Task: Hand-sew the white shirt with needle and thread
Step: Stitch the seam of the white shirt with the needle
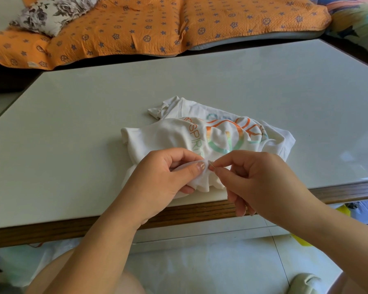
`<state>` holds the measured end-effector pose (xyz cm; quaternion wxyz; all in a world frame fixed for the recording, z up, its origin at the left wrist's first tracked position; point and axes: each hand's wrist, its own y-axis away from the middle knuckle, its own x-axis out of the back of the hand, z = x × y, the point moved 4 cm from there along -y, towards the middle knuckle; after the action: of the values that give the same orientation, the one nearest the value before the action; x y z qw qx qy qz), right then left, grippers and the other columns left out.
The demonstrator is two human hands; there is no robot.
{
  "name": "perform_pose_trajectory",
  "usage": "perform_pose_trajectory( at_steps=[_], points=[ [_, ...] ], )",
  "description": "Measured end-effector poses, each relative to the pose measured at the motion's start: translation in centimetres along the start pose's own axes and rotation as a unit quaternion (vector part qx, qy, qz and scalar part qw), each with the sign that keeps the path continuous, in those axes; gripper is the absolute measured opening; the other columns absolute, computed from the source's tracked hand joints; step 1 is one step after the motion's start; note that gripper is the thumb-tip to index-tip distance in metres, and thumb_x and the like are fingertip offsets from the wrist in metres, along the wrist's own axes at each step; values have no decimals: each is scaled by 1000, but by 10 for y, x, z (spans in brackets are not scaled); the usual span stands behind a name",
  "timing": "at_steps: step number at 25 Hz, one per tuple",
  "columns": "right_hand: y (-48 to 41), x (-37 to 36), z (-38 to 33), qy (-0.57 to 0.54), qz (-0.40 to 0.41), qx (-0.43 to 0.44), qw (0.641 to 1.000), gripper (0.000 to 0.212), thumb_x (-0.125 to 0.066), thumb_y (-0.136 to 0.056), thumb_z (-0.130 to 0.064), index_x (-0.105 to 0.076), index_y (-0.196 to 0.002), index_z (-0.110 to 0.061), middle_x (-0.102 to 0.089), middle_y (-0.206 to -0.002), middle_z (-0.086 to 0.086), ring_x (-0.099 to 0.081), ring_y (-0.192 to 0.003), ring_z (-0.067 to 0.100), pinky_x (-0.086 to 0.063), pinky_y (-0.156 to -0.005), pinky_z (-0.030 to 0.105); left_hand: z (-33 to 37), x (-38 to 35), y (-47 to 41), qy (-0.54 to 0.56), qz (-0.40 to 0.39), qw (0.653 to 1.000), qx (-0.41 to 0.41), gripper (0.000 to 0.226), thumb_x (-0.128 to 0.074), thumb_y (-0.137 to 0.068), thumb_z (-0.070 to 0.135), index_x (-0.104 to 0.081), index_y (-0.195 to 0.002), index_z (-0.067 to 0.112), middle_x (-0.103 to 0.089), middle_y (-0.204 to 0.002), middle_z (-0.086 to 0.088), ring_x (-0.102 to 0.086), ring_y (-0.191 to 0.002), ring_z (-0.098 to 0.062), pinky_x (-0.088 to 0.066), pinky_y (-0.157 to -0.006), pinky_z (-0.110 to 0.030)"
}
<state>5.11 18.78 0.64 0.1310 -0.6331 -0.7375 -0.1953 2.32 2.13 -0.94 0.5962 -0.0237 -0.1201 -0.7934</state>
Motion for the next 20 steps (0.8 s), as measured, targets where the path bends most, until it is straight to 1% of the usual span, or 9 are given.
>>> perform_pose_trajectory(
  at_steps=[3,6,9,12,14,16,18,20],
  points=[
    [-1,-2,1,16,18,8,1000,11,-58,-94,-26,-65,-86,-27,-64,-53,0,-60,-41,16,-55,-44,28,-3,-2,-1,-12,-7,1000,2,11,-69,-87,24,-77,-82,29,-76,-81,3,-69,-70,-7,-56,-67,-22],
    [-3,-4,4,12,34,7,999,11,-57,-95,-26,-63,-86,-25,-66,-57,0,-62,-42,15,-54,-43,27,-4,-5,-1,-22,-3,1000,-8,8,-71,-86,23,-78,-86,27,-76,-83,2,-69,-72,-8,-56,-66,-22],
    [-5,-5,6,-20,38,1,999,11,-57,-96,-23,-60,-86,-21,-67,-59,2,-64,-44,17,-50,-42,24,-3,-5,0,-27,27,999,-28,11,-71,-87,22,-78,-92,29,-76,-84,6,-70,-72,-7,-55,-62,-19],
    [-5,-8,6,-62,26,-7,998,9,-58,-95,-24,-57,-90,-16,-68,-61,6,-67,-48,23,-51,-43,27,-2,-6,-1,-42,45,997,-47,13,-70,-88,25,-78,-98,28,-76,-84,11,-69,-74,-4,-54,-60,-19],
    [-6,-9,6,-103,26,-13,994,7,-58,-95,-21,-55,-97,-16,-69,-63,10,-69,-52,27,-54,-45,30,-4,-7,-1,-61,48,996,-48,13,-69,-89,26,-79,-96,29,-76,-83,12,-70,-74,-6,-58,-63,-22],
    [-8,-8,5,-134,23,-20,991,9,-57,-96,-17,-56,-105,-17,-69,-66,12,-71,-57,27,-57,-50,32,-4,-9,-1,-91,37,993,-59,14,-67,-91,26,-78,-93,34,-75,-82,12,-70,-76,-7,-60,-67,-28],
    [-10,-8,5,-143,9,-25,989,9,-55,-97,-13,-60,-104,-12,-70,-68,13,-72,-61,28,-60,-54,34,-3,-11,0,-131,31,987,-83,14,-65,-92,29,-77,-90,37,-74,-79,14,-69,-76,-8,-60,-72,-34],
    [-10,-8,3,-136,-3,-37,990,9,-54,-98,-14,-61,-99,-9,-71,-69,13,-72,-64,28,-61,-57,36,-2,-12,1,-151,38,983,-101,13,-65,-92,30,-77,-89,36,-72,-77,19,-67,-76,-1,-58,-74,-32]
  ],
)
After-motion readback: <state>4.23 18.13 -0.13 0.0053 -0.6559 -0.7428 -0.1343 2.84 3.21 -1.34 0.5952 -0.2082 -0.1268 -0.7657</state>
